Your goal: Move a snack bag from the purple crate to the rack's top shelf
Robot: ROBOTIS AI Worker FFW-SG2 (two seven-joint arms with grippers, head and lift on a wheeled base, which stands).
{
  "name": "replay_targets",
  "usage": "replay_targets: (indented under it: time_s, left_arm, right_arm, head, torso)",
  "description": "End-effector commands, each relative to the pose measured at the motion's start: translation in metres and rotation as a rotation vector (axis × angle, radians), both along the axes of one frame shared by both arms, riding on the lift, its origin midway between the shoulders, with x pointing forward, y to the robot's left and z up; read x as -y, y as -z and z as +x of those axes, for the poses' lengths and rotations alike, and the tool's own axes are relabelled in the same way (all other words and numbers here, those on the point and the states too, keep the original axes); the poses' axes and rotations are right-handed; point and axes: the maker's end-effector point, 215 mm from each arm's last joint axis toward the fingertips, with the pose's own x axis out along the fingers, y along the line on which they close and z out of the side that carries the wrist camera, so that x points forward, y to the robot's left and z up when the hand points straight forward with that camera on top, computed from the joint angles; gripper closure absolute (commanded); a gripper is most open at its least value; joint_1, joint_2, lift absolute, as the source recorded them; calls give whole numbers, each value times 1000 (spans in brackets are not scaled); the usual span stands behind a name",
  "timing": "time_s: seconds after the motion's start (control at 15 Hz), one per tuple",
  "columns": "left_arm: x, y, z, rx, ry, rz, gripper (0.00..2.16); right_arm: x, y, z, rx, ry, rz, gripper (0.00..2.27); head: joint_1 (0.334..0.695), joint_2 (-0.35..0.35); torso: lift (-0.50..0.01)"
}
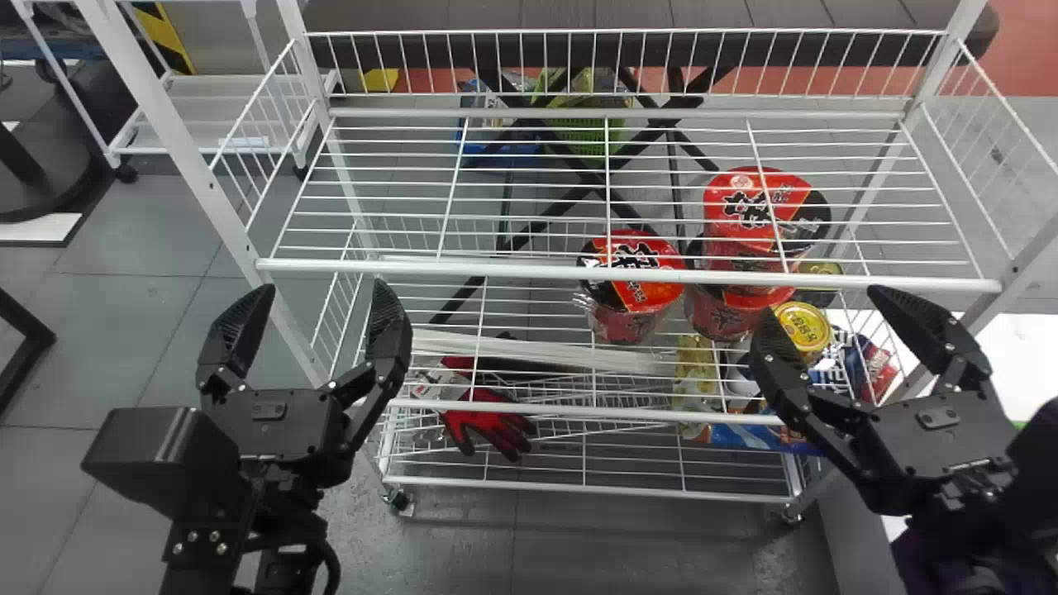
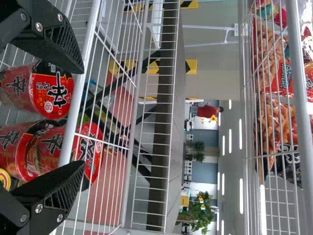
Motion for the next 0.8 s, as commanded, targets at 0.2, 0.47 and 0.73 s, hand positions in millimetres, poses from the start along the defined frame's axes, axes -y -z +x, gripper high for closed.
replay_targets:
  time_s: [0.2,0.47,0.73]
  left_arm:
    - [1,-2,-1,5,1,1,120]
    - [1,-1,-2,5,1,2,120]
    - [5,-3,-2,8,7,3,120]
  right_arm:
    - [1,0,0,0,2,0,178]
    - [5,-2,-1,-14,-57,89,167]
    - [10,-1,-1,-16,-49,83,161]
  head:
    - [695,40]
    - [695,49]
    - [695,29]
  torso:
    - [-442]
    - [-443]
    - [-443]
